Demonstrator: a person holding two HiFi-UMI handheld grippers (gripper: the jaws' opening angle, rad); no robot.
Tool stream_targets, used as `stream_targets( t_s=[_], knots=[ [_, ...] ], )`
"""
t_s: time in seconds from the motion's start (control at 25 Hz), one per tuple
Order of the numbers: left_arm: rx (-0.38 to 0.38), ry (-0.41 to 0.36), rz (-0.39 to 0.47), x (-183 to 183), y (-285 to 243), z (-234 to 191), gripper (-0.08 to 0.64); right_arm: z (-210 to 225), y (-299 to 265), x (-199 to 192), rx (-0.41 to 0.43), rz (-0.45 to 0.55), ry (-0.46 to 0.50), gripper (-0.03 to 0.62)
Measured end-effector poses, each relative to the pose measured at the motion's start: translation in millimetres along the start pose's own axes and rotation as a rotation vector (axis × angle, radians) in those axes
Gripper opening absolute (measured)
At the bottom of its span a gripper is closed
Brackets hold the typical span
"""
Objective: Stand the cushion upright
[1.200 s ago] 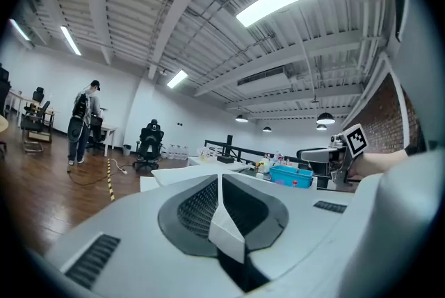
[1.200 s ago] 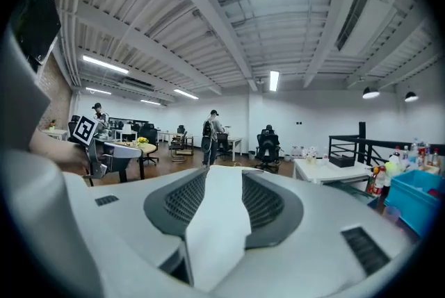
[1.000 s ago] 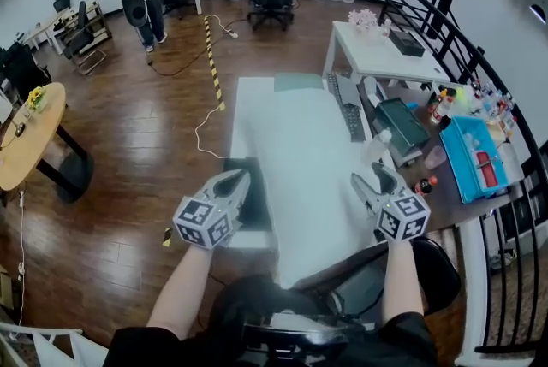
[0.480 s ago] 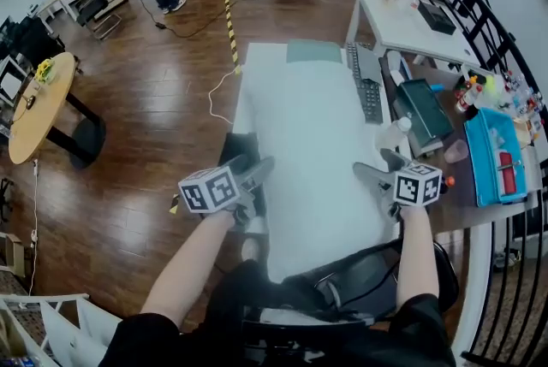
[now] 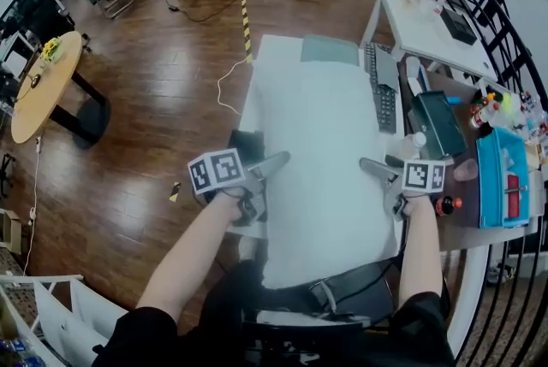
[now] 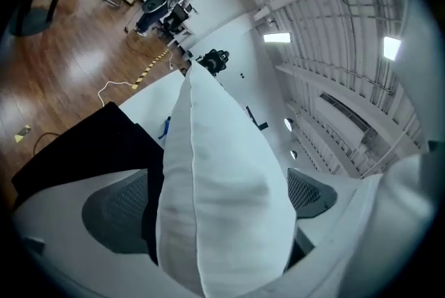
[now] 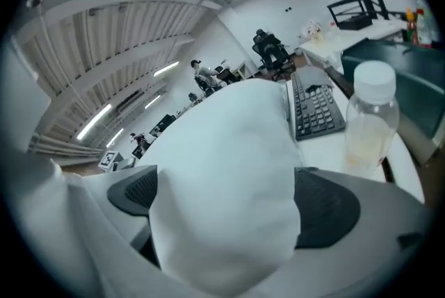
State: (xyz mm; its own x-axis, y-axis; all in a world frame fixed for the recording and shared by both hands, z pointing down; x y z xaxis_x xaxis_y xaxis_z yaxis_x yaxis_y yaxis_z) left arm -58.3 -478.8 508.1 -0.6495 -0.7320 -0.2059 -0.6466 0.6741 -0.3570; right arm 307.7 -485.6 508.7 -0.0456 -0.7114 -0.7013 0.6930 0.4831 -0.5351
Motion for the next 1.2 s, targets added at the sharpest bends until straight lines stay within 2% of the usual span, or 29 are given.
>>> stream_targets(
  t_s=[0.12,0.16,0.36,0.52,0.72,0.84,0.88,0.96,1.04,1.2],
  knots=[
    [0.010,0.008,-0.071,-4.4,-8.8,-10.2,0.617,2.7,-21.2,-16.1,0.161,0.029,-0.159,0.620],
    [0.004,0.008,-0.096,-7.0,-11.8,-11.4,0.617,3.9,-25.7,-20.2,0.169,0.021,-0.190,0.620],
    [-0.016,0.009,-0.172,-22.4,-28.6,-17.0,0.615,-11.5,-52.6,-18.4,0.248,0.019,-0.166,0.620],
    [-0.013,0.017,-0.159,-24.2,-34.2,-29.9,0.615,-12.0,-56.2,-16.1,0.098,-0.051,-0.062,0.618],
    [-0.005,0.006,-0.132,-28.1,-49.3,-38.5,0.615,-10.9,-72.6,-18.9,0.062,-0.073,-0.052,0.595],
    [-0.025,0.033,-0.131,-28.0,-55.3,-43.0,0.615,-10.4,-80.4,-19.6,0.074,-0.092,-0.056,0.569],
    [-0.052,0.045,-0.139,-29.3,-54.0,-41.1,0.613,-12.1,-78.0,-20.3,0.092,-0.093,-0.062,0.564],
    [-0.125,0.046,-0.152,-34.3,-47.4,-29.4,0.565,-20.0,-67.6,-20.4,0.140,-0.078,-0.065,0.521],
    [-0.178,0.011,-0.155,-37.8,-41.0,-14.5,0.513,-33.7,-56.4,-17.8,0.167,-0.042,-0.042,0.463],
    [-0.232,-0.069,-0.167,-40.9,-25.5,6.2,0.458,-65.4,-39.6,-16.9,0.174,0.016,0.011,0.410]
  ],
)
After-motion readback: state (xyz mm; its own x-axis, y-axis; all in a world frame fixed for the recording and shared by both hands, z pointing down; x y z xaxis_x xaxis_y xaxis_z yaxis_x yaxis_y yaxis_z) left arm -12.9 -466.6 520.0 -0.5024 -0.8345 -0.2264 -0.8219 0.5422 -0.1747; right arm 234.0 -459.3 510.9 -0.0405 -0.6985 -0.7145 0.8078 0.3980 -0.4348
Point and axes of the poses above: the fingertips, and each gripper's own axes: y backward along the fingers, z to its right, x out of its top, the point moved 7 cm from there along y, backward along the fingers, and after that the axes turned 13 degrees about y, right-handed, at the moved point
